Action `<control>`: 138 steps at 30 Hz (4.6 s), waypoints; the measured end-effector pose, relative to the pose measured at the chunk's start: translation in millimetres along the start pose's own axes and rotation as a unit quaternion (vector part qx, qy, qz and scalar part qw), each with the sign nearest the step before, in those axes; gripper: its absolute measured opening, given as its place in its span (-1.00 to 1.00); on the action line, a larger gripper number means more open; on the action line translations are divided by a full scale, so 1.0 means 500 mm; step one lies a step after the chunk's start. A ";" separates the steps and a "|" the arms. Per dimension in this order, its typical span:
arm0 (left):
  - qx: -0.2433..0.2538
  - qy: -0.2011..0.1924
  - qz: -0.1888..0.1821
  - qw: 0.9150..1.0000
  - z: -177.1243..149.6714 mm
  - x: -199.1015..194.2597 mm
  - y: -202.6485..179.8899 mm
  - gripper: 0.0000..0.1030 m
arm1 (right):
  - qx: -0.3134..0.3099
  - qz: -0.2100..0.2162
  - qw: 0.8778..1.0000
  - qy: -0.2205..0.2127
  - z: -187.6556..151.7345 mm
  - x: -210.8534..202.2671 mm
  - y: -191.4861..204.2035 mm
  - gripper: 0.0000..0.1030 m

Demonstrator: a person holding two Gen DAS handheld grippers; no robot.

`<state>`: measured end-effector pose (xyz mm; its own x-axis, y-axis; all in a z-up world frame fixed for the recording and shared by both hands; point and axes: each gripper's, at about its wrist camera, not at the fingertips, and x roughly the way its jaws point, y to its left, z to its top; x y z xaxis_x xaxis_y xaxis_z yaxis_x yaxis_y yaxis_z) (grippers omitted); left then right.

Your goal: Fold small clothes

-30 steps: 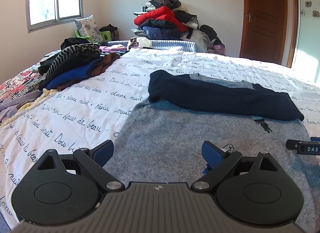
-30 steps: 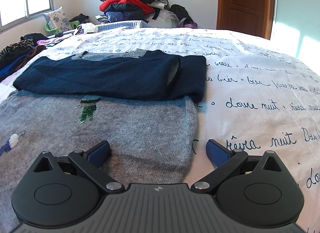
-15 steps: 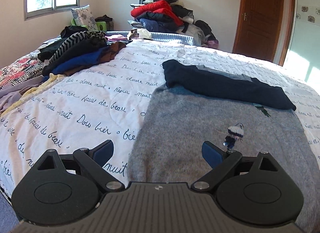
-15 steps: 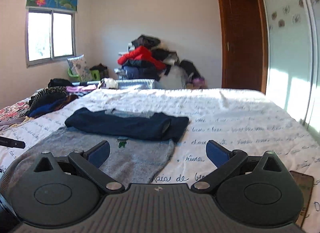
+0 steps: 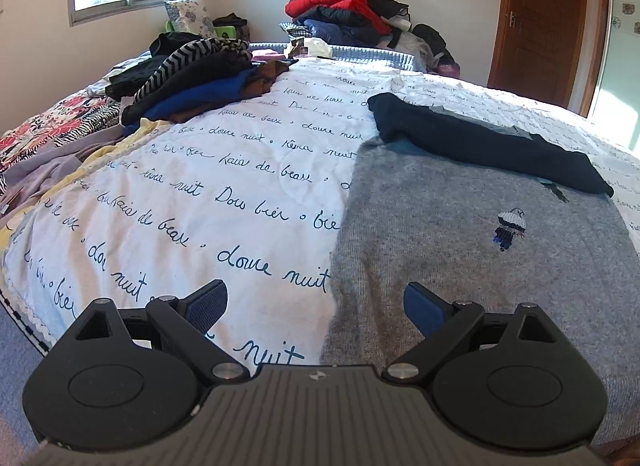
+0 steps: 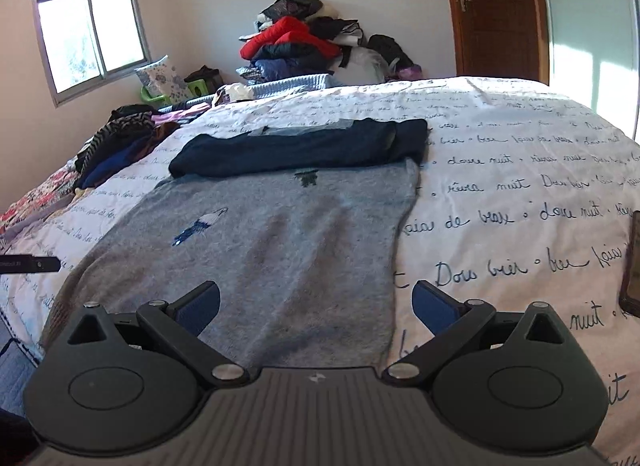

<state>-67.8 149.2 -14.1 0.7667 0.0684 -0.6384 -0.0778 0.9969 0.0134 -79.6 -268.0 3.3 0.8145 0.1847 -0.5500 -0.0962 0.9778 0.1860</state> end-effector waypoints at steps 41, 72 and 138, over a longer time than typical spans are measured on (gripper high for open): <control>-0.025 0.054 -0.136 0.989 -0.038 0.018 0.072 0.58 | -0.006 0.078 0.995 0.060 -0.050 -0.020 -0.047 1.00; -0.148 0.094 -0.489 0.854 -0.094 0.153 0.164 0.56 | 0.164 0.332 0.924 0.095 -0.114 0.025 -0.176 0.99; -0.096 0.057 -0.372 0.921 -0.086 0.086 0.143 -0.86 | 0.198 0.304 0.922 0.133 -0.109 0.048 -0.136 -0.90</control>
<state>-67.6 221.9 -73.8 0.5821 -0.6473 -0.4921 0.3235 0.7396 -0.5902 -84.6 -324.6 -66.7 0.5055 0.7556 -0.4166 -0.2290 0.5830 0.7795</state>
